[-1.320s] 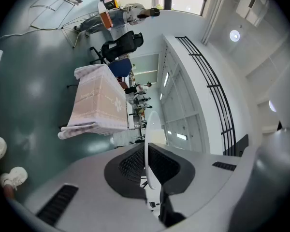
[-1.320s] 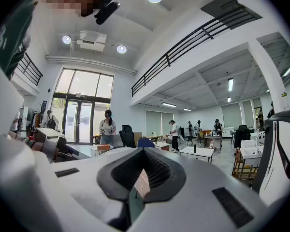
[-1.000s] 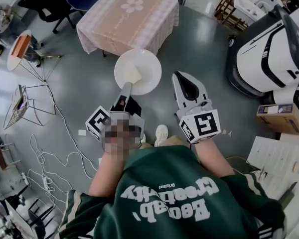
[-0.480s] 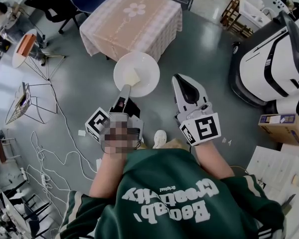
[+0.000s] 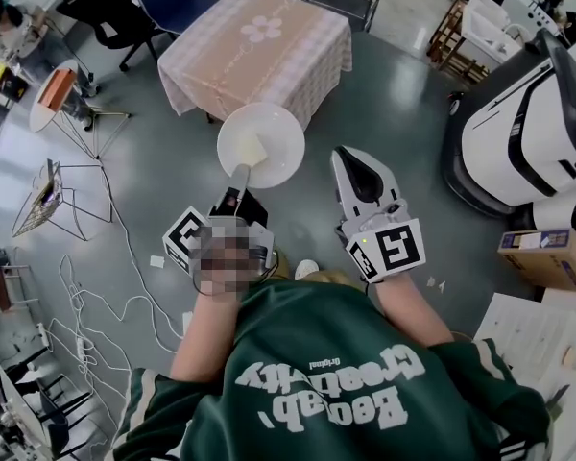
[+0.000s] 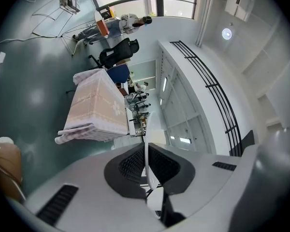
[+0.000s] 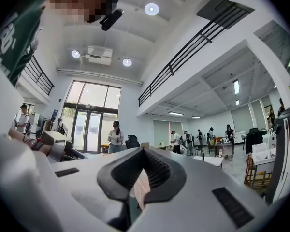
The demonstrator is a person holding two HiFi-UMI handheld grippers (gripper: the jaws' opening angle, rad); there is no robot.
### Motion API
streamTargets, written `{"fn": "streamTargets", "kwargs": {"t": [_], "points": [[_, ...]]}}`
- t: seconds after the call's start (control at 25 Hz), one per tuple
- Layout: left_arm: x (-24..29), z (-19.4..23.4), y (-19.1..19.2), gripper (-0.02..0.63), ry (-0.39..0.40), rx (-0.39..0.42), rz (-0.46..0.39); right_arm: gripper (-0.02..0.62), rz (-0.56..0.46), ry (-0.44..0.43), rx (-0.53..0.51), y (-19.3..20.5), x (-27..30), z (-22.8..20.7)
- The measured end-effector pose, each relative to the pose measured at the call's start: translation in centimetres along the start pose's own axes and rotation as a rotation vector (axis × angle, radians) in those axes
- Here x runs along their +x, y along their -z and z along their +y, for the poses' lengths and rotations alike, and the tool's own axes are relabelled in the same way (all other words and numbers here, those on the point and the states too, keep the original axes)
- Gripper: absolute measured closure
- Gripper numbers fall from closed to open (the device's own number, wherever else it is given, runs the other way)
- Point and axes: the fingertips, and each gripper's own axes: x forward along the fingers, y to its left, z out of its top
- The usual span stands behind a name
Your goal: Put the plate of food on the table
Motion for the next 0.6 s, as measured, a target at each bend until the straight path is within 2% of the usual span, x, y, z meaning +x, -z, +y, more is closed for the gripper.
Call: {"fn": "streamTargets", "kwargs": {"t": [0.32,0.6], "points": [[2.0,0.4,-1.7,0.584,0.024,0.002,-0.008,0.58,-0.02,-0.04,-0.026,0.6,2.3,0.8],[6.6,0.8,-4.9,0.584,0.069,0.009,-0.019,0.58,-0.035,-0.015,-0.051,2.1,5.6,-0.8]]}}
